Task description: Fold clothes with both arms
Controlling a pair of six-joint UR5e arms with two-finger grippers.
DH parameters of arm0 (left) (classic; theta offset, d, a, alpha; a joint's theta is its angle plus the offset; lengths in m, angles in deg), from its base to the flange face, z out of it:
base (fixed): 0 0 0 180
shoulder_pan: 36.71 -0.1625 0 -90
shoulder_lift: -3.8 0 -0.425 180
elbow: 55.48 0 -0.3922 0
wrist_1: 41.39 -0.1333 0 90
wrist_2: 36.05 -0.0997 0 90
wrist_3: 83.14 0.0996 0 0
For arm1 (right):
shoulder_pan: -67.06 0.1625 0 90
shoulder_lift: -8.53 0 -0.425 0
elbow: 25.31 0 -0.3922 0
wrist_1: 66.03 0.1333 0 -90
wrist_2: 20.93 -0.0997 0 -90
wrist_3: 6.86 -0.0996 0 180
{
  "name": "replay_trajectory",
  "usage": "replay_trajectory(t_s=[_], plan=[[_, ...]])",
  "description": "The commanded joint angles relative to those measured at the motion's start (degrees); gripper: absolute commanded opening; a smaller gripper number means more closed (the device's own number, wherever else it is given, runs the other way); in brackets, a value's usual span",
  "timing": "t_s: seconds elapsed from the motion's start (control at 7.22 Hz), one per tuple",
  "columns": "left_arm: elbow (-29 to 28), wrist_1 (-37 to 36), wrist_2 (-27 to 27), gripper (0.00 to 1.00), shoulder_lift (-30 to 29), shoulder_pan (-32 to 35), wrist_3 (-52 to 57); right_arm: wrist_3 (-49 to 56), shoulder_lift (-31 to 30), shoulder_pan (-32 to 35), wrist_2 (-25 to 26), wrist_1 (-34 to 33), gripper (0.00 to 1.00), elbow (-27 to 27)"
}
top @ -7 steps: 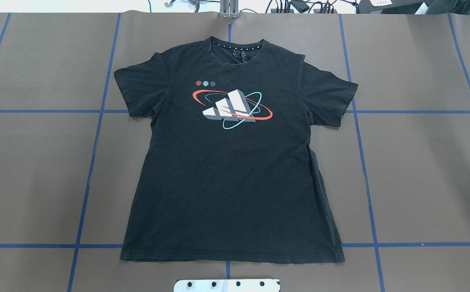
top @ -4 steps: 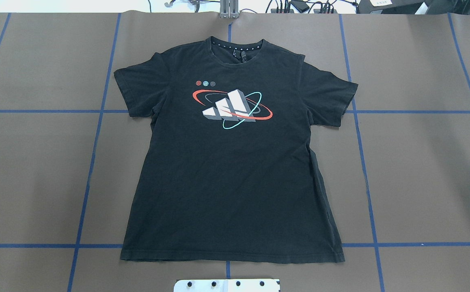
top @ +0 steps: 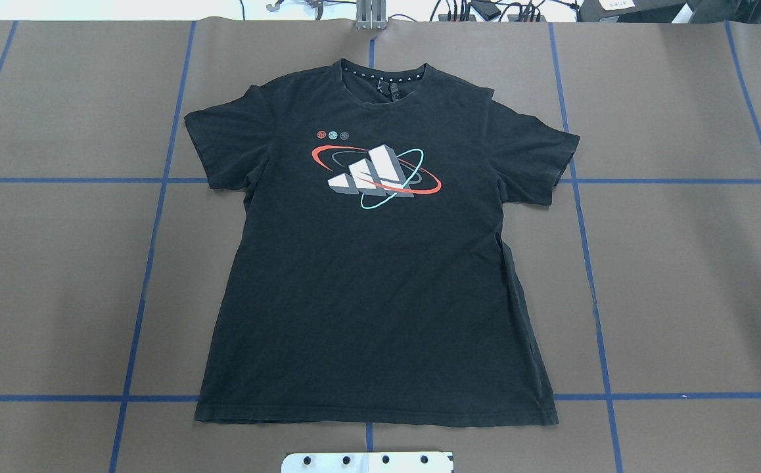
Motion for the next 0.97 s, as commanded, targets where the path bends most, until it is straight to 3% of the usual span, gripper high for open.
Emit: replay_trajectory(t_s=[0.0,0.14,0.28,0.55,0.83], plan=[[-0.4,0.1,0.2,1.00,0.3,-0.2,0.2,-0.4,0.0,-0.8,-1.6,5.4,1.00,0.7],[-0.7,0.1,2.1,1.00,0.3,-1.0,0.4,-3.2,0.3,-3.0,-3.6,9.1,1.00,-0.3],[-0.7,1.1,5.4,1.00,0.3,-2.9,0.3,-4.6,0.9,-5.9,-0.7,13.6,1.00,-2.0],[-0.5,2.4,9.2,1.00,0.3,-4.3,0.0,-16.6,8.3,-10.7,0.1,21.6,0.99,-11.6],[0.4,2.5,9.3,1.00,0.1,-4.3,-0.6,-30.4,14.9,-17.3,5.4,34.1,0.99,-20.4]])
